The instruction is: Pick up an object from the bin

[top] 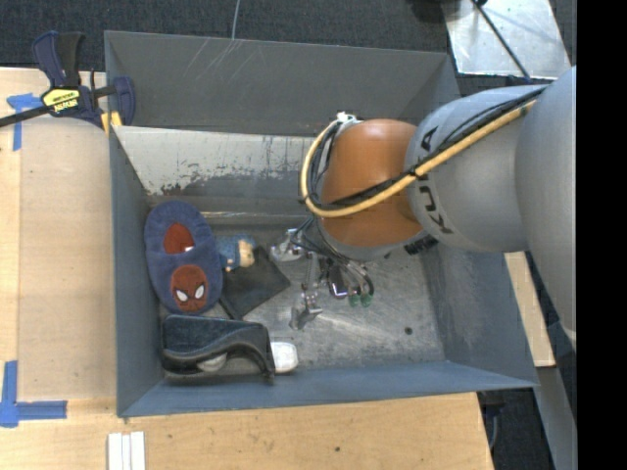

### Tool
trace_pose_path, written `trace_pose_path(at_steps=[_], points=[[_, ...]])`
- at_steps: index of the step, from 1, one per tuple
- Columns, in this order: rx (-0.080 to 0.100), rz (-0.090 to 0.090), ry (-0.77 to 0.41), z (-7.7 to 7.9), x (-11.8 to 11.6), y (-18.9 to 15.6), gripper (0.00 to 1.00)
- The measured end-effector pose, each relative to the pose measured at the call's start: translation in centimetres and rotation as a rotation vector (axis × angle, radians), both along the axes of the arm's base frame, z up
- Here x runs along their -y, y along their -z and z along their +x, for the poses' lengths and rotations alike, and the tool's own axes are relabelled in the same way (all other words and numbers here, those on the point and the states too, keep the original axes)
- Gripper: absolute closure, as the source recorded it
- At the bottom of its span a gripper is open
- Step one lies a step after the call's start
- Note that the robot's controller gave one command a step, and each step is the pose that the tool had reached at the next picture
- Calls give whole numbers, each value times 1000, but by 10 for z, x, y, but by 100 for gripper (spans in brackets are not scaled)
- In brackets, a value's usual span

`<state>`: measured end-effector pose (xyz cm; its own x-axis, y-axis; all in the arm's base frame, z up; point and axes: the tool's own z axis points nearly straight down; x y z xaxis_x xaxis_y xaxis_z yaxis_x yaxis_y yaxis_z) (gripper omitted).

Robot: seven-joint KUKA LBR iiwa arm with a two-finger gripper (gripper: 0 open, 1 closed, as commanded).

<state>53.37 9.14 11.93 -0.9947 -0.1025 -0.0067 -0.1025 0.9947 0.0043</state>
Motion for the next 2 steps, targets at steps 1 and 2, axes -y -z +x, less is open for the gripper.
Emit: trace_pose_path(at_steps=[1,2], points=[[2,-8,-67,-1,-34,44,0],[-2,-6,-67,0,-33,42,0]])
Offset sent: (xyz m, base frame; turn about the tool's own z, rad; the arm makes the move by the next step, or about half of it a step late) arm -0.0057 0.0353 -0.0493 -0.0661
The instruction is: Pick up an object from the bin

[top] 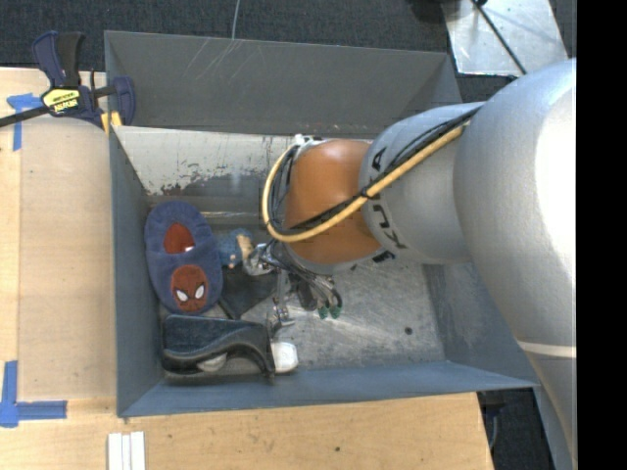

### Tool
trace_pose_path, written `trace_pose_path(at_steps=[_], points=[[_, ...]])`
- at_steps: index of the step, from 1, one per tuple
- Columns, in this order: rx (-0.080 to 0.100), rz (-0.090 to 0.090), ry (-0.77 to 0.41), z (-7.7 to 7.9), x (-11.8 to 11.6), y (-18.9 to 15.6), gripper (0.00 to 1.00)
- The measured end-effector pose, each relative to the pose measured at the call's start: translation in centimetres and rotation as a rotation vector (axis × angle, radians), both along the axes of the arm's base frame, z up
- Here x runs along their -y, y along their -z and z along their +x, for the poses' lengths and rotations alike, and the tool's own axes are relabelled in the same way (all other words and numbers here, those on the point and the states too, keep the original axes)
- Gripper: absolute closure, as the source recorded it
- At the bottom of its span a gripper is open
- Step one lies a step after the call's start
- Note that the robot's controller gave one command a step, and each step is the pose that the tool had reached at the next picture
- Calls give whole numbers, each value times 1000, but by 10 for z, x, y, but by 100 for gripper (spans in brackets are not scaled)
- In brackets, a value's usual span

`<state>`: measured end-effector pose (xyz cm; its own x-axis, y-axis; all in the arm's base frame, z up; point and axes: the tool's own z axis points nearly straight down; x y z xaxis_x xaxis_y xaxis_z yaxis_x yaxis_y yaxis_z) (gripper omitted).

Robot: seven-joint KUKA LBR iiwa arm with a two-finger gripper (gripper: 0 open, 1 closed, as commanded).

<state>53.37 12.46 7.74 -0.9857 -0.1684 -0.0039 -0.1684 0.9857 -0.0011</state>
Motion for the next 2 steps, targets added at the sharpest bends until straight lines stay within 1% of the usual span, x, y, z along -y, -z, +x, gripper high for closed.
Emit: trace_pose_path(at_steps=[1,2], points=[[21,6,-1,6,-2,-4,100],[7,2,-3,8,-2,-82,100]])
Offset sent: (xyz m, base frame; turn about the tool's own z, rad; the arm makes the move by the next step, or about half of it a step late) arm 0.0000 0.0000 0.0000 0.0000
